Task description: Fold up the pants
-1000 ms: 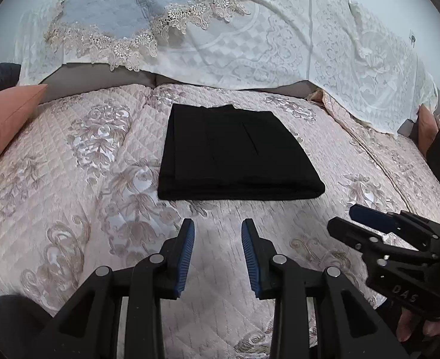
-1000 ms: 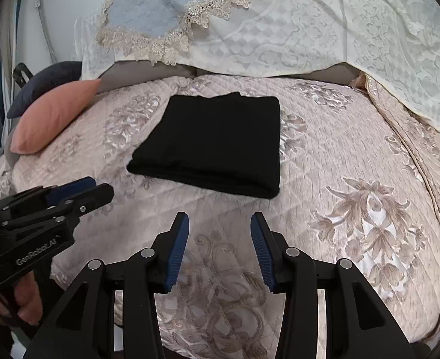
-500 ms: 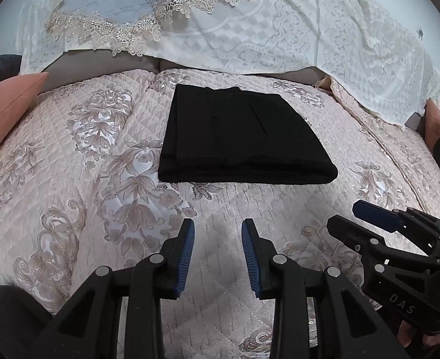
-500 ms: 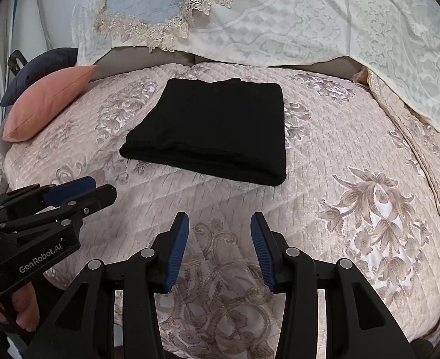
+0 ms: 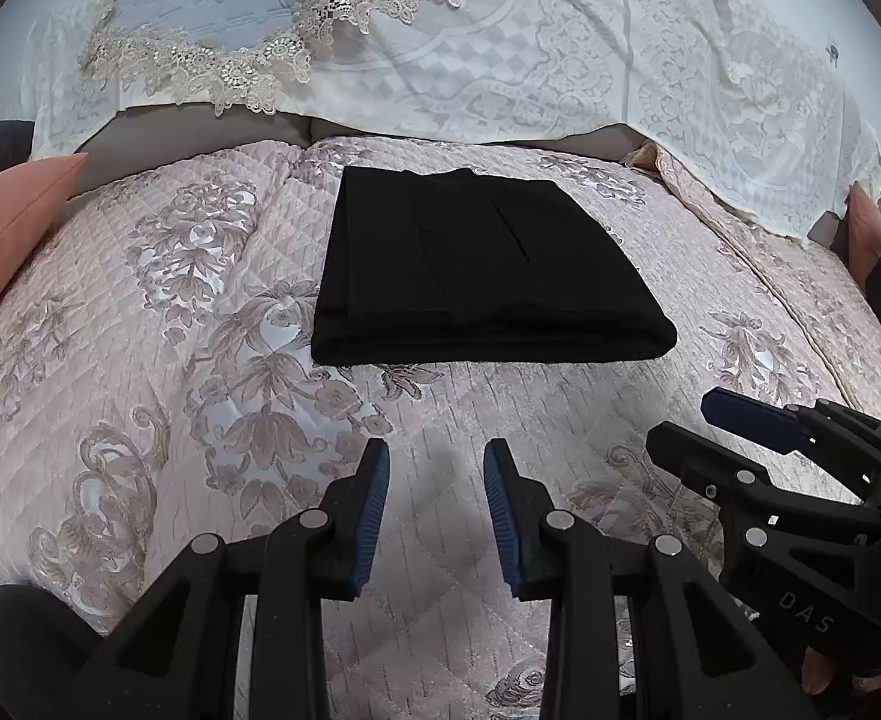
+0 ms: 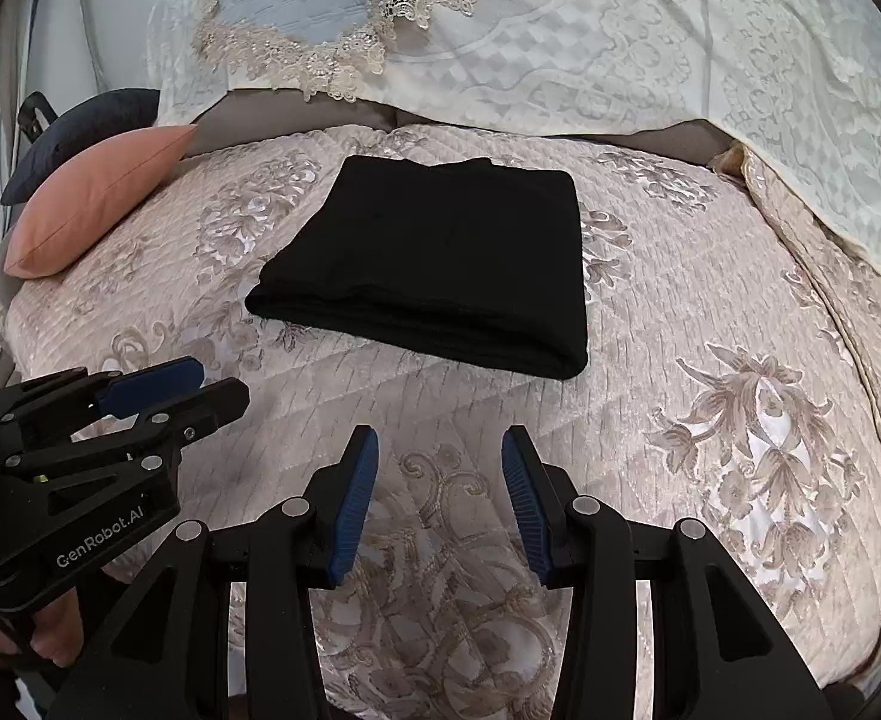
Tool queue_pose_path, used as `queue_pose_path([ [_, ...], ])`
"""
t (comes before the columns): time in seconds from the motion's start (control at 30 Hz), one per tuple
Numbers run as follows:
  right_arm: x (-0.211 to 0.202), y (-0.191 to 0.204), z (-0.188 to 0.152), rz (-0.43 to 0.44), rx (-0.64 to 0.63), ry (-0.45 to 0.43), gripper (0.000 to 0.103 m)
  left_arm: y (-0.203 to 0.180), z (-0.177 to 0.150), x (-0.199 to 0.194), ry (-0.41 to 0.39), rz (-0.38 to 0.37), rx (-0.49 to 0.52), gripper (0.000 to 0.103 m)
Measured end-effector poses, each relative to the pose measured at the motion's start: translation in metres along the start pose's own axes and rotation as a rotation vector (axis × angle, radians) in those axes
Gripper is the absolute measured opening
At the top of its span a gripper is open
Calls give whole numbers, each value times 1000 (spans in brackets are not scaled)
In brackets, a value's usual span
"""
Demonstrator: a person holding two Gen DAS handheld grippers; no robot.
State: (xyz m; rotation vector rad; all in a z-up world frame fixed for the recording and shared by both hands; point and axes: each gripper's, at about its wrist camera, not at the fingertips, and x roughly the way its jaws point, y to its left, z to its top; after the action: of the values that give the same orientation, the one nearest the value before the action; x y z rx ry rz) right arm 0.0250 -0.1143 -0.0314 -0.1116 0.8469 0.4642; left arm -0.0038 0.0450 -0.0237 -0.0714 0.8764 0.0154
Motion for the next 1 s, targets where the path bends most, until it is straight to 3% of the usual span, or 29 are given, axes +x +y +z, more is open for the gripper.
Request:
queue_pose_path([
  [1.0, 1, 1, -1, -5, -11, 8, 44, -3, 0, 0, 9, 12, 2, 35],
])
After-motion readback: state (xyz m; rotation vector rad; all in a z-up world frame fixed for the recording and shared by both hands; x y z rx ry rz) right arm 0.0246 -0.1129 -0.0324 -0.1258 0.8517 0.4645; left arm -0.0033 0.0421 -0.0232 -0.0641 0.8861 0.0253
